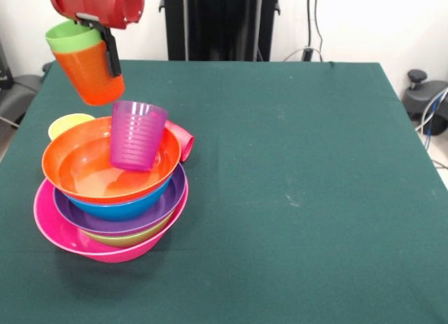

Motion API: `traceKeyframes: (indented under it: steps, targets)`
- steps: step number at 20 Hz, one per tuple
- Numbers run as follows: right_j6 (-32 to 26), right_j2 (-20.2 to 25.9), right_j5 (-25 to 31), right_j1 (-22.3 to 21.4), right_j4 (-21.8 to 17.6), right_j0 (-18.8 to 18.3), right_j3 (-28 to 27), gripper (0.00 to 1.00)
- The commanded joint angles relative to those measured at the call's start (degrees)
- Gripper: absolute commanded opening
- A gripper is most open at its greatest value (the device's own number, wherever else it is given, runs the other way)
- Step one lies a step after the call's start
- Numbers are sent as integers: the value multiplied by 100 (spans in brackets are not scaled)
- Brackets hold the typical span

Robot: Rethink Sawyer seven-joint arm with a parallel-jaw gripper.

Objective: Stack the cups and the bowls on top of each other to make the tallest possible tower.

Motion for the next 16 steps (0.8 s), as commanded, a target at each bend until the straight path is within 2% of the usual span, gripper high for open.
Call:
traceKeyframes:
  steps: [1, 10, 16]
  targets:
    - [-584, 161, 603, -276, 48, 101, 165, 0]
    - [-502, 122, 735, -397, 111, 196, 156, 0]
    - [-463, 92, 521, -168, -8, 219, 103, 0]
